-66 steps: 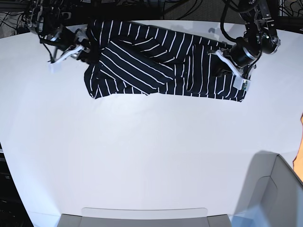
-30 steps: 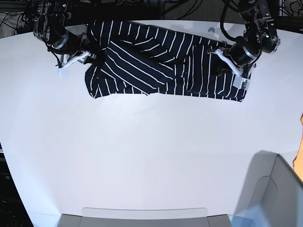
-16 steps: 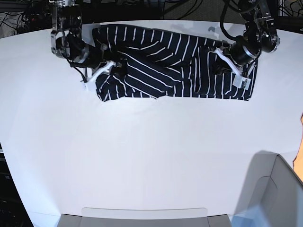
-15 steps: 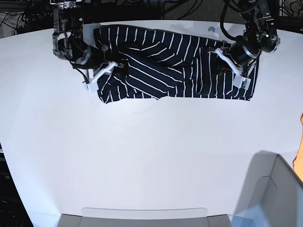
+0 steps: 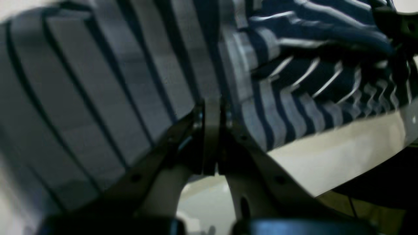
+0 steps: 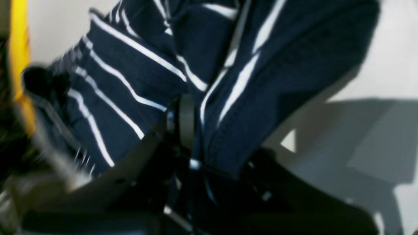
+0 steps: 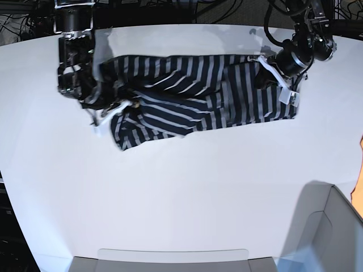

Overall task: Fold the T-shirt properly
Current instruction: 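Lift the band end with the right gripper and fold it over the middle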

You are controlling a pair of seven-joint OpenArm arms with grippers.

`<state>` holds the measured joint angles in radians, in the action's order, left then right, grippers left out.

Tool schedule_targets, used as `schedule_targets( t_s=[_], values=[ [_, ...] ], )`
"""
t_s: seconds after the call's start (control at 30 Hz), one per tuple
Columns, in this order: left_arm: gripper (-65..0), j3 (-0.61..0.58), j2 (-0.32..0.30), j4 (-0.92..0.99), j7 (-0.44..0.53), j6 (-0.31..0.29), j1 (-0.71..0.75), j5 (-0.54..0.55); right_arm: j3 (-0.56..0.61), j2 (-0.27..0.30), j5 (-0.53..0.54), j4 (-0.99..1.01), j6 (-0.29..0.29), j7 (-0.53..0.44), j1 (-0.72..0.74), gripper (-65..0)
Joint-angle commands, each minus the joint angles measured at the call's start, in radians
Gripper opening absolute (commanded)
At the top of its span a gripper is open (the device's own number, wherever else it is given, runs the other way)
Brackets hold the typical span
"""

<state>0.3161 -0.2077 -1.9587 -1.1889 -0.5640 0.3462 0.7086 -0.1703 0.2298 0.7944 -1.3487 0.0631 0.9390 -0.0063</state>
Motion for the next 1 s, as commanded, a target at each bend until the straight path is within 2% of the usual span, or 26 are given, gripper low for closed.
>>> schedule_targets(
  t_s=[0.0,0.2,0.33,0.47,0.57,0.7,0.77,0.87,0.97],
  values=[
    [-65.0,0.007,-0.008,-0.023,0.011,-0.003,0.011,0.016,-0.027,0.041,-0.043,0.013,-0.022,-0.004,0.035,-65.0],
    [-65.0,0.01,-0.017,-0.018,0.016,-0.003,0.018,0.009,-0.117,0.141,-0.076,0.03,-0.029,-0.004,0.113,-65.0],
    [-65.0,0.01,-0.017,-0.018,0.013,-0.001,0.02,0.007,-0.104,0.136,-0.215,-0.108,-0.029,0.002,0.128,-65.0],
    [-65.0,0.012,-0.02,-0.018,0.011,-0.001,0.034,0.007,0.007,0.069,-0.436,-0.288,-0.03,0.068,0.147,-65.0],
    [-65.0,0.042,-0.034,-0.018,0.011,-0.001,0.041,0.007,0.094,-0.005,-0.593,-0.401,-0.03,0.114,0.15,-65.0],
    [-65.0,0.105,-0.034,-0.018,0.008,-0.001,0.041,0.007,0.28,-0.083,-0.858,-0.466,-0.03,0.107,0.15,-65.0],
    [-65.0,0.13,-0.037,-0.018,0.008,-0.001,0.052,0.007,0.371,-0.123,-0.966,-0.466,-0.03,0.07,0.151,-65.0],
    [-65.0,0.151,-0.037,-0.018,0.008,-0.001,0.067,0.009,0.486,-0.188,-1.105,-0.463,-0.03,0.044,0.151,-65.0],
    [-65.0,0.154,-0.037,-0.018,0.008,-0.003,0.069,0.009,0.575,-0.229,-1.199,-0.427,-0.03,0.039,0.156,-65.0]
  ],
)
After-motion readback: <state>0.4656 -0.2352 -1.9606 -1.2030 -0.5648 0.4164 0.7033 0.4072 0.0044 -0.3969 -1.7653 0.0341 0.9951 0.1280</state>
